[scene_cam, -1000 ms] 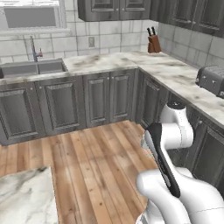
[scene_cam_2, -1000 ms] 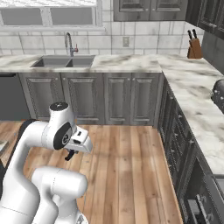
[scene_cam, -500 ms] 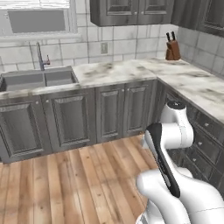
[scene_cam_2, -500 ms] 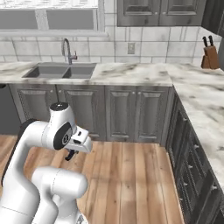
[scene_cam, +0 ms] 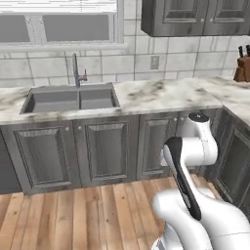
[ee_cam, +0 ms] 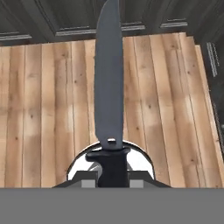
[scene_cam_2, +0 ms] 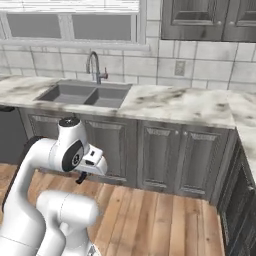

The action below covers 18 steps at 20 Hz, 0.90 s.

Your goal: Retrieve the butter from the fridge and place it on a plate on the dining table. Then retrieve the butter knife by the fridge and place it near the plate.

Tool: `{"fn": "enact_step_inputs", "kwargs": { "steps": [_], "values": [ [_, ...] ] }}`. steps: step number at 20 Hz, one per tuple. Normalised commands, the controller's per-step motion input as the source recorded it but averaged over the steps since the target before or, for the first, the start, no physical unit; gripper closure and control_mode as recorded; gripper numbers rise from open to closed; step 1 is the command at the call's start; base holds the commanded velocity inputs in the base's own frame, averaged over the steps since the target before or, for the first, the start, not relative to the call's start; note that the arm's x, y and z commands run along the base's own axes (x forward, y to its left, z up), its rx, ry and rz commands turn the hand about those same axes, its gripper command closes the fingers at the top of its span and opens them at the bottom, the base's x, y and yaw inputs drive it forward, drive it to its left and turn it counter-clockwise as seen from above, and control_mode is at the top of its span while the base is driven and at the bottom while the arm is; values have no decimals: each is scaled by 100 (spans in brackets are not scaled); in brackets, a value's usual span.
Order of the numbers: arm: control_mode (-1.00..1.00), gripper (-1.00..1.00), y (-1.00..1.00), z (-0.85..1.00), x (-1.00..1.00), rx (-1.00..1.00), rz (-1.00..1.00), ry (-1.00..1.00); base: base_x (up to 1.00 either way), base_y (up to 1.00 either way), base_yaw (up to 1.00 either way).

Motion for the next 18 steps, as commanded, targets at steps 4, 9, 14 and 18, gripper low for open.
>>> {"fn": "enact_step_inputs", "kwargs": {
  "steps": [4,9,14,18],
  "values": [
    [100,100,0,0,0,0,0,0,93,-13,73],
    [100,100,0,0,0,0,0,0,78,-12,76],
    [100,100,0,0,0,0,0,0,53,-2,79],
    [100,100,0,0,0,0,0,0,78,0,77]
  ]
}}
